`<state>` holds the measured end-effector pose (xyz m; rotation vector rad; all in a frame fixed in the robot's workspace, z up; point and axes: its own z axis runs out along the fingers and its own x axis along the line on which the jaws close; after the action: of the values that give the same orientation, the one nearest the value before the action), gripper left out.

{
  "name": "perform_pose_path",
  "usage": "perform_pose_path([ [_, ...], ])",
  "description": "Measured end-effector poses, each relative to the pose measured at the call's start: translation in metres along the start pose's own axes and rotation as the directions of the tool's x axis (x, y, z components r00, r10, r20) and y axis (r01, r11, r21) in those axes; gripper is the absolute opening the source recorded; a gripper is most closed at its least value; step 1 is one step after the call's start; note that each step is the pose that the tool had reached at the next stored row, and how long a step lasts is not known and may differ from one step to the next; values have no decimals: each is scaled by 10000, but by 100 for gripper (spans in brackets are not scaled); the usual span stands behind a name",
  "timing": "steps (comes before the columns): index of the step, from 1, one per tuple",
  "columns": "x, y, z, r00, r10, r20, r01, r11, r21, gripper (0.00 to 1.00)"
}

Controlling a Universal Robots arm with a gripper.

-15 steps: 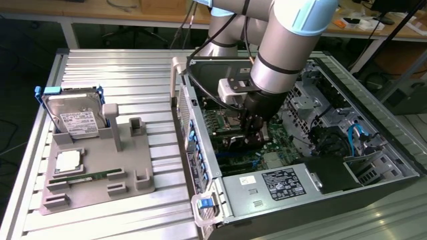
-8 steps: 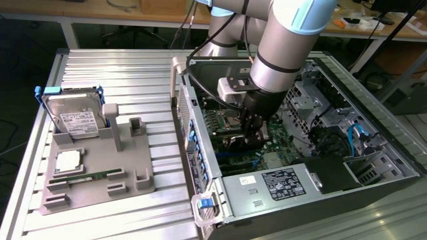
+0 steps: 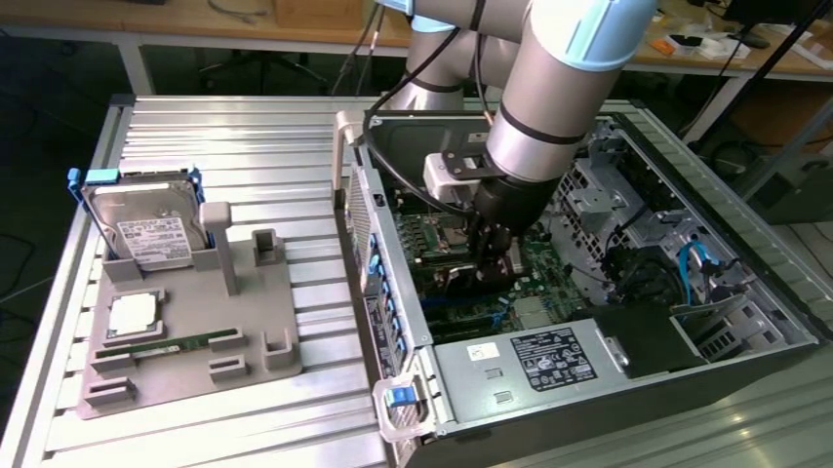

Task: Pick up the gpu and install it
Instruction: 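Insert the gpu into the slot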

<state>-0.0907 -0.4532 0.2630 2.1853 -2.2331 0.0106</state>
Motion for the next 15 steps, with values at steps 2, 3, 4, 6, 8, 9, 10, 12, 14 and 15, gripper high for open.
perform_pose_path([
  [2,-1,1,14,10000,1,-4,-1,10000,-3,27],
  [3,-1,1,20,10000,1,-4,-1,10000,-4,27],
  [4,-2,1,27,10000,1,-6,-1,10000,-4,27],
  [6,-3,0,46,10000,0,-8,0,10000,-4,27],
  [8,-5,0,67,10000,1,9,-1,10000,3,27],
  [9,-4,0,66,10000,1,6,-1,10000,1,27],
  [10,-4,0,66,10000,1,6,-1,10000,1,27],
  [12,-4,0,64,10000,1,2,-1,10000,-1,27],
  [14,-5,0,26,10000,1,12,-1,10000,5,27],
  [15,-4,0,0,10000,1,2,-1,10000,1,27],
])
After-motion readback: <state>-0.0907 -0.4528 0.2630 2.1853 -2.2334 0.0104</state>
